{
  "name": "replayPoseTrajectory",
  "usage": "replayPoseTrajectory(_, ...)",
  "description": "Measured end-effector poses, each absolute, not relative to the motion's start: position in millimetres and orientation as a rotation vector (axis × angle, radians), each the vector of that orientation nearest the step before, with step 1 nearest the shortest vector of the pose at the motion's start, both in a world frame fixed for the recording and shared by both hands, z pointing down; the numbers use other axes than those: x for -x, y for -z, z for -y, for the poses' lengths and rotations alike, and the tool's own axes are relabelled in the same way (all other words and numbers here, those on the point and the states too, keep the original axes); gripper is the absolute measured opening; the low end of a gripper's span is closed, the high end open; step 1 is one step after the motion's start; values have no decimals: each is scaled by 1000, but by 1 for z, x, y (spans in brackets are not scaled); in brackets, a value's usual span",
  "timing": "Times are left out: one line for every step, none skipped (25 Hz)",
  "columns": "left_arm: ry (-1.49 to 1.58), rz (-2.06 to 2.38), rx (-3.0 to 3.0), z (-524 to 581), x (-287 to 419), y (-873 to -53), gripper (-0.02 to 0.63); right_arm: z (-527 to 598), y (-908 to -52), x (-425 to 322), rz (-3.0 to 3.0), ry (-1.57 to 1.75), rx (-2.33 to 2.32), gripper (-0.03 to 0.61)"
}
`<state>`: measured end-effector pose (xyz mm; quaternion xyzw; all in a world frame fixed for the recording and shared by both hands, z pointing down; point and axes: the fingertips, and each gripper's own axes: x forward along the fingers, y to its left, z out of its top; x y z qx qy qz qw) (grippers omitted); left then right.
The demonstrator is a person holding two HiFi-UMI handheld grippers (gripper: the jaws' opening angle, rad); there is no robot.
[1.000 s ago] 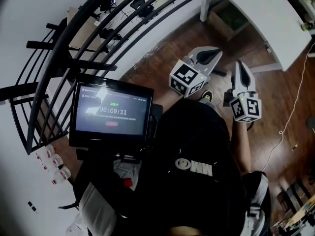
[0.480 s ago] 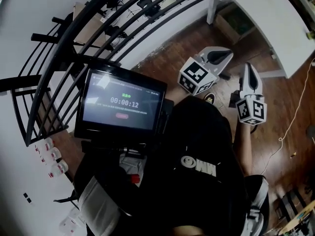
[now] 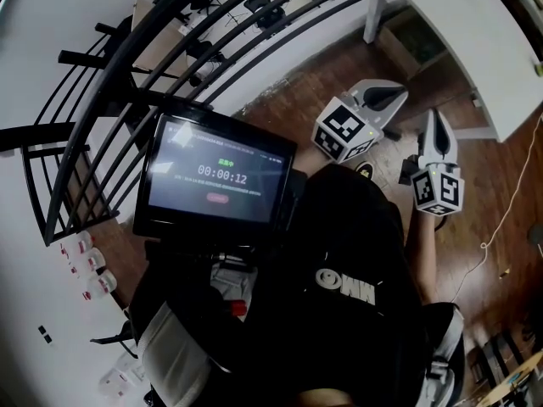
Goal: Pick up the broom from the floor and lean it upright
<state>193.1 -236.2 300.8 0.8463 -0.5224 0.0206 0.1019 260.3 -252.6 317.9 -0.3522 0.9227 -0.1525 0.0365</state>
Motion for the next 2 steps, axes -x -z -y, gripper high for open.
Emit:
replayPoseTrajectory(-63,1543,-2498,236,-193,-301,14,252,-318,-260,-2834,469,1079,6)
replayPoseTrajectory(-65,1544,-2496,235,-192,-301,14,252,-317,-259,-2834,470,1077,6)
